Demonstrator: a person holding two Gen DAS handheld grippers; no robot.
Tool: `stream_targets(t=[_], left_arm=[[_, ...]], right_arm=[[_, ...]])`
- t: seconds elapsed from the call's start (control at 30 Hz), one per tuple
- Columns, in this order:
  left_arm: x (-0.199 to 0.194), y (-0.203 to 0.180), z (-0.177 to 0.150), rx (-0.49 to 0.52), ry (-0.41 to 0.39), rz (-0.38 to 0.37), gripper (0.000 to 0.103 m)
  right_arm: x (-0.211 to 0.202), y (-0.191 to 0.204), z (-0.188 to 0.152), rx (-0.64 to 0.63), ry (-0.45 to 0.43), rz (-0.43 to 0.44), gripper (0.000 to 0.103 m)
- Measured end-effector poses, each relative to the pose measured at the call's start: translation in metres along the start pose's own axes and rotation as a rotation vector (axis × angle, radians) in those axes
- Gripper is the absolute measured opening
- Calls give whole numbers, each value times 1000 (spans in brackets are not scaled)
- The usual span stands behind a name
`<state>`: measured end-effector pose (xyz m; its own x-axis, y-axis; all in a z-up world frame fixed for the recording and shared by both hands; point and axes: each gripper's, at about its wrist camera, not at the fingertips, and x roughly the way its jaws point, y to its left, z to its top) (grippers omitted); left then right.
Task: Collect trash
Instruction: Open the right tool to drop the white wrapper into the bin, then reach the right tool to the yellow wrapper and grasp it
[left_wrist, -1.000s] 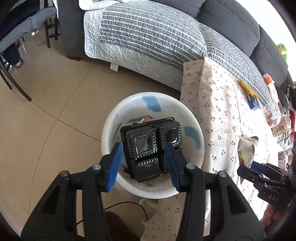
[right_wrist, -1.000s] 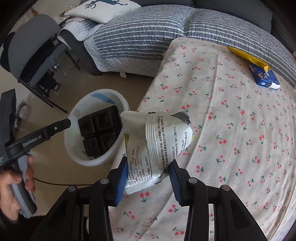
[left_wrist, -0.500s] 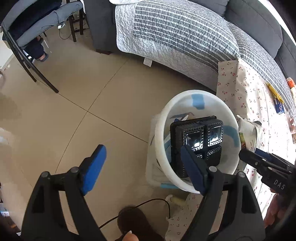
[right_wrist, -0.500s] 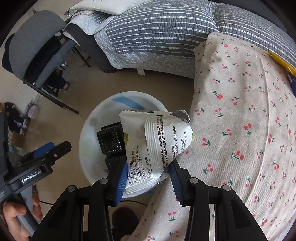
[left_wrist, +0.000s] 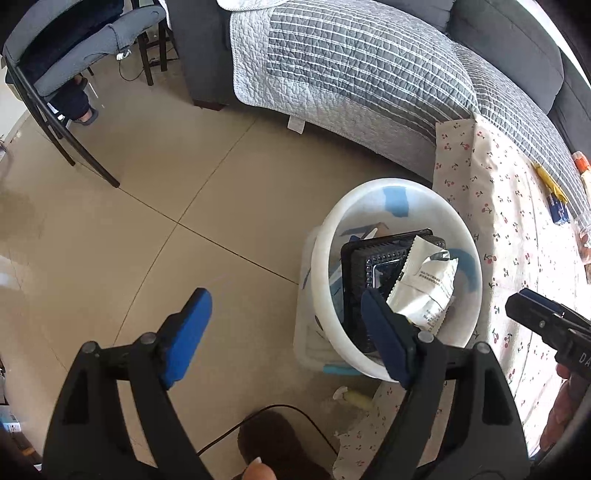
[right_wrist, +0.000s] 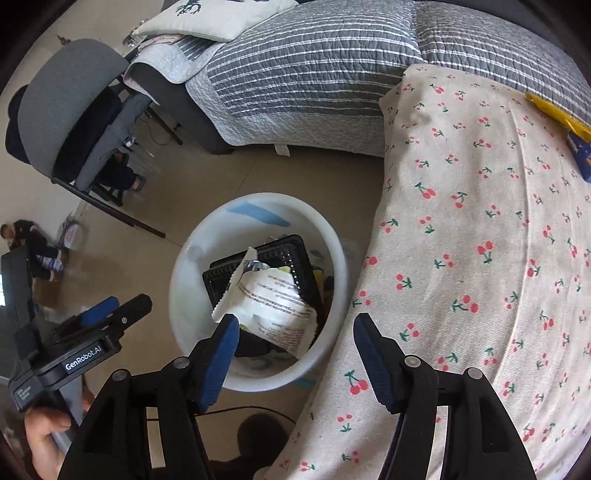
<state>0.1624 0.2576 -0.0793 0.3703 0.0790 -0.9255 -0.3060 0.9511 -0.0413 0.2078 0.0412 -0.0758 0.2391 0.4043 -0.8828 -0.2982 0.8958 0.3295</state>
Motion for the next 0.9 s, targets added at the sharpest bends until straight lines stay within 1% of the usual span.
stream_targets(t=[0.13,0.2,0.4,0.57,0.67,0.8,0.9], left_arm=[[-5,-9,-2,19,-6,-8,84],[-7,-15,-3,34,-6,-10,89],[-15,-39,-5,78,-17,-3,97],[-22,-68,-6,104,-30,-23,98],[-26,-87,-4,103,-27,-47,98],[-29,-110,1,78,-27,-83,98],[-29,-129,6,62,-42,-90,98]], right_arm=[[-21,-15,-4,3,-14,-26,67],[-31,-25,-8,8,-19,-41,68],[-54,-62,-22,47,-17,-99,70],[-71,-100,-30,91,-16,-149,70],[-83,-125,-30,115,-22,-194,70],[-100,-162,-23,155,-63,-268,70],[-110,-191,-14,190,-98,-307,70]])
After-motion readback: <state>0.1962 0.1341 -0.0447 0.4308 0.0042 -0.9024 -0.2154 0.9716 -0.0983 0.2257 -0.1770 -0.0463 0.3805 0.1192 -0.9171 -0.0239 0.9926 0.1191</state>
